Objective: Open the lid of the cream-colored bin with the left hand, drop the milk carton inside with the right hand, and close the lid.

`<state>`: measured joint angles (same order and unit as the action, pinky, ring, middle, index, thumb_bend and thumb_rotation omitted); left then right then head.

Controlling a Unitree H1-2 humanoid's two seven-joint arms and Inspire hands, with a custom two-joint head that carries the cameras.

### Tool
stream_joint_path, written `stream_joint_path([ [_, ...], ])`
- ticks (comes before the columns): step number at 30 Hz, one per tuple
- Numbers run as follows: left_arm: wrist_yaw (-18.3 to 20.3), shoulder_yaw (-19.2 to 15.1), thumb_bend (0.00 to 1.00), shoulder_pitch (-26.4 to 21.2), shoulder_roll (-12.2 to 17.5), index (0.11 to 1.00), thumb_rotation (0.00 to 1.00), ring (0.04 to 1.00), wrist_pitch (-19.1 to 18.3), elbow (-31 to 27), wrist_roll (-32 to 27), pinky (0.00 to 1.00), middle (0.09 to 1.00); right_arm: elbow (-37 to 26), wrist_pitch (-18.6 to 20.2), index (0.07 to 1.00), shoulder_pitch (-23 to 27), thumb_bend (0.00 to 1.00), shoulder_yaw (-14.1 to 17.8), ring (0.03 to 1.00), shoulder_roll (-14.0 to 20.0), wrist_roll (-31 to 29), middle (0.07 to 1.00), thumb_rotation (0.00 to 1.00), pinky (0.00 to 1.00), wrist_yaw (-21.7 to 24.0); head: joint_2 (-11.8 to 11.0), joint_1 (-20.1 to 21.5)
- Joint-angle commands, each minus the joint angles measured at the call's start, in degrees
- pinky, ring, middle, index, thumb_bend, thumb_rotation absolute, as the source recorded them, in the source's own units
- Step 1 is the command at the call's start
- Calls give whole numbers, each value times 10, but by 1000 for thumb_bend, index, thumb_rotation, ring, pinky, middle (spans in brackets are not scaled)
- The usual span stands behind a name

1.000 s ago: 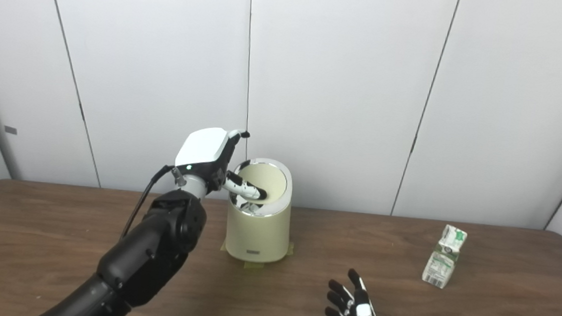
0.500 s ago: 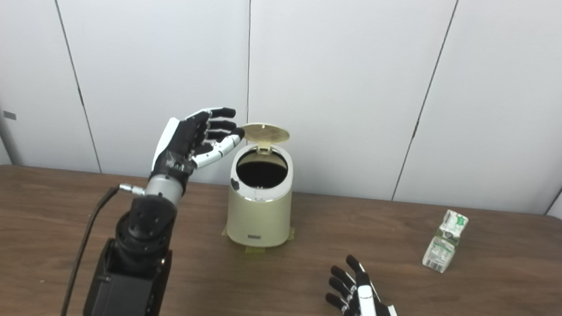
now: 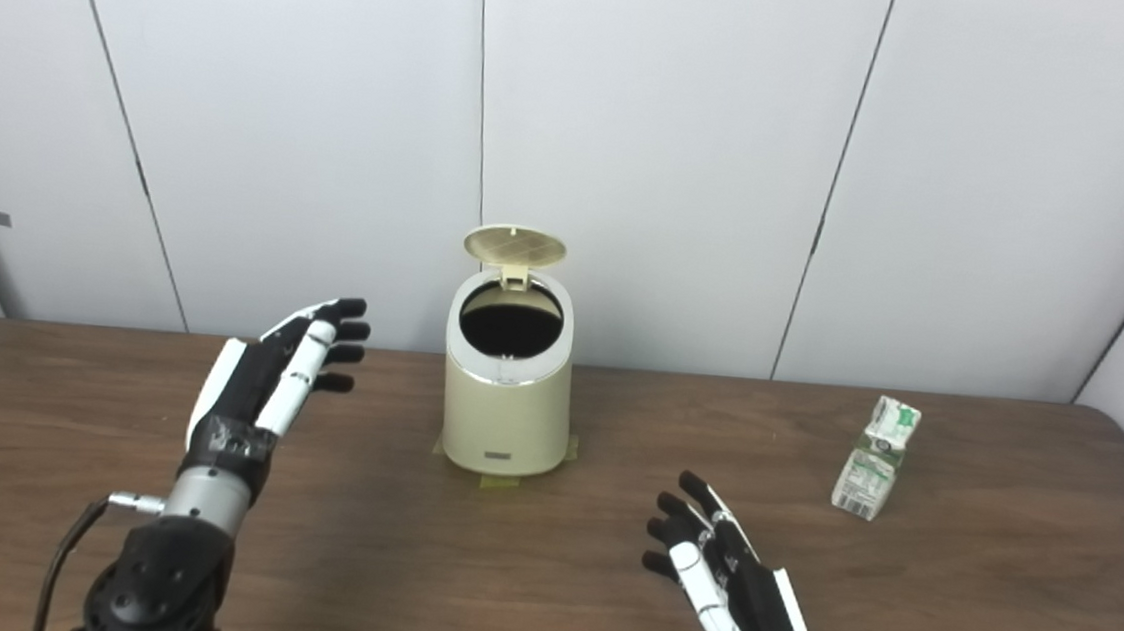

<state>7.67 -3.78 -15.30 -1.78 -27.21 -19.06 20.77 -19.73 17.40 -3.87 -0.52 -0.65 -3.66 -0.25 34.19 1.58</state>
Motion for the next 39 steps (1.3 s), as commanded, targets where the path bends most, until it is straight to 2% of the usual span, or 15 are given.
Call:
stream_joint_path([
  [1,-3,13,338,-4,8,816,991,766,11,-33,-6,770,804,-27,-24,862,21,612,7,796,5,17,828,459,690,-9,3,6],
  [6,-14,25,346,36,16,838,974,800,28,-47,-23,745,830,-40,-23,846,27,666,30,759,15,21,815,297,642,-18,9,42],
  [8,-16,26,343,44,19,846,973,805,32,-46,-32,746,836,-42,-23,852,27,671,47,769,16,-8,827,242,650,-13,11,78],
  [9,-17,26,341,49,20,851,969,806,34,-44,-38,744,836,-45,-17,856,25,701,57,789,21,-18,847,206,674,-12,11,83],
  [12,-17,24,338,57,24,857,958,812,34,-36,-55,751,841,-47,-11,871,19,781,77,801,38,-19,858,227,686,-15,12,118],
  [15,-12,21,360,48,27,867,900,826,27,-25,-79,788,852,-54,-22,851,13,793,94,794,58,-14,856,220,658,-17,11,145],
  [19,-12,22,349,40,36,860,840,826,27,-13,-96,794,847,-92,31,813,18,805,112,777,65,25,822,196,650,-50,12,173],
  [22,-14,27,335,39,40,855,772,819,29,-9,-101,780,841,-89,43,795,23,827,127,756,77,60,788,192,691,-67,13,187],
  [25,-17,30,323,40,42,854,756,816,39,-4,-106,779,840,-65,41,803,32,828,139,765,97,92,796,200,716,-75,14,194],
  [28,-20,32,345,41,45,857,778,821,48,4,-106,786,842,-24,10,812,45,852,152,783,119,104,813,195,720,-80,13,195],
  [31,-18,34,307,44,48,884,783,829,43,4,-107,804,854,15,-4,821,62,893,165,794,140,105,839,213,702,-81,13,195],
  [32,-17,36,290,46,49,901,751,834,42,1,-108,813,862,28,-7,825,69,897,170,811,147,101,862,209,707,-79,13,195],
  [35,-17,38,266,49,50,926,678,841,41,-2,-111,817,868,64,-10,848,92,923,176,839,168,100,851,222,792,-78,14,193],
  [37,-17,43,262,52,52,938,672,851,38,-5,-108,828,877,94,-8,859,112,941,178,856,181,105,863,221,841,-81,13,191],
  [39,-15,48,257,55,58,951,673,868,33,-9,-105,844,895,123,-10,861,131,951,174,857,194,120,876,213,846,-89,13,190],
])
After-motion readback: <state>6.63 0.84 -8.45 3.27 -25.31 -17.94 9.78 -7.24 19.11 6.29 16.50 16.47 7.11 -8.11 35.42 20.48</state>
